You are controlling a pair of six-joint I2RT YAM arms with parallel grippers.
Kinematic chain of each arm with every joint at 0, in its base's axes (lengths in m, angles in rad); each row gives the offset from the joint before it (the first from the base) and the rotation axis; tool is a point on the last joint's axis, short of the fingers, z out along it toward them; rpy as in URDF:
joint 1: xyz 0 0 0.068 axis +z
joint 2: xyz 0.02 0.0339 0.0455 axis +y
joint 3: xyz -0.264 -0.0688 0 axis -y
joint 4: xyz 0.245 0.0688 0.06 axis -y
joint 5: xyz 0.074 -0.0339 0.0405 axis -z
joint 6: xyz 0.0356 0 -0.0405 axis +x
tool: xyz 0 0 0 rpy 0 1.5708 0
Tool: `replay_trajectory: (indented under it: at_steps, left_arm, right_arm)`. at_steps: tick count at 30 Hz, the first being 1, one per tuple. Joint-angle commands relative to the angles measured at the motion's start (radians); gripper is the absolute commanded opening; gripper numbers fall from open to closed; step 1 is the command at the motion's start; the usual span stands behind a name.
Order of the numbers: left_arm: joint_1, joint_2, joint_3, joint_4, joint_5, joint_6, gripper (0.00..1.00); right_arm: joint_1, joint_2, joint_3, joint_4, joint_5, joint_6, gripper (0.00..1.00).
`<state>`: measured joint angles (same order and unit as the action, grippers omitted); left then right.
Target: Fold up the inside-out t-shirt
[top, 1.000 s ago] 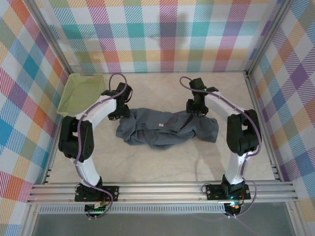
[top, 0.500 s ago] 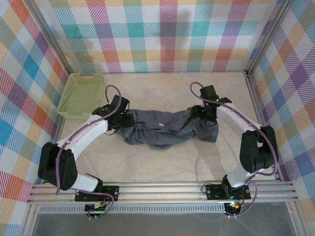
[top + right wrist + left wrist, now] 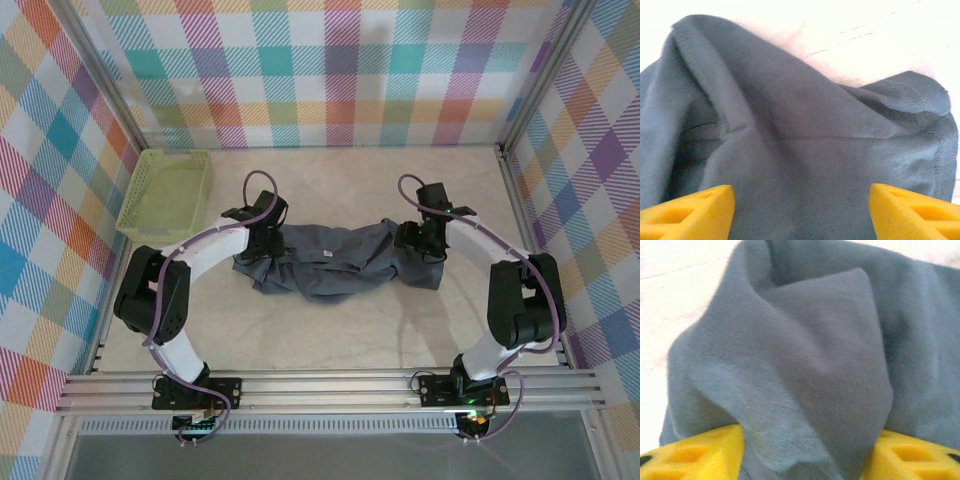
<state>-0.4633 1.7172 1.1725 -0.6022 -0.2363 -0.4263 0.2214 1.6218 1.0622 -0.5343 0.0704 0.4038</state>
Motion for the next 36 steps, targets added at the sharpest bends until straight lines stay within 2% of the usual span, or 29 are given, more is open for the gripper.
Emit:
replay_trajectory:
  at_steps: [1, 5, 10, 13, 20, 24, 32, 36]
  left_arm:
    - [-0.001, 0.028, 0.041, -0.048, -0.111, 0.01, 0.45]
    - [0.003, 0.035, 0.037, -0.052, -0.116, 0.014, 0.27]
    - [0.012, 0.027, 0.021, -0.05, -0.114, 0.009, 0.12]
    - [0.014, 0.006, 0.016, -0.05, -0.116, 0.005, 0.06]
    - [0.029, -0.067, 0.001, -0.059, -0.129, -0.009, 0.01]
    - [0.039, -0.108, 0.001, -0.068, -0.126, -0.01, 0.0]
    - [0.069, -0.178, 0.0, -0.082, -0.115, -0.013, 0.0]
    - [0.081, -0.256, 0.003, -0.109, -0.128, -0.016, 0.0]
  right_arm:
    - [-0.009, 0.064, 0.029, -0.015, 0.043, 0.031, 0.7]
    - [-0.016, 0.114, 0.068, -0.078, 0.195, 0.07, 0.67]
    - [-0.027, 0.163, 0.089, -0.067, 0.188, 0.058, 0.65]
    - [-0.027, 0.188, 0.103, -0.064, 0.189, 0.053, 0.56]
    - [-0.028, 0.184, 0.127, -0.082, 0.241, 0.038, 0.18]
    - [-0.028, 0.151, 0.125, -0.088, 0.247, 0.037, 0.02]
    - [-0.031, 0.064, 0.104, -0.108, 0.276, 0.033, 0.0]
    - [-0.031, -0.066, 0.087, -0.151, 0.299, 0.051, 0.0]
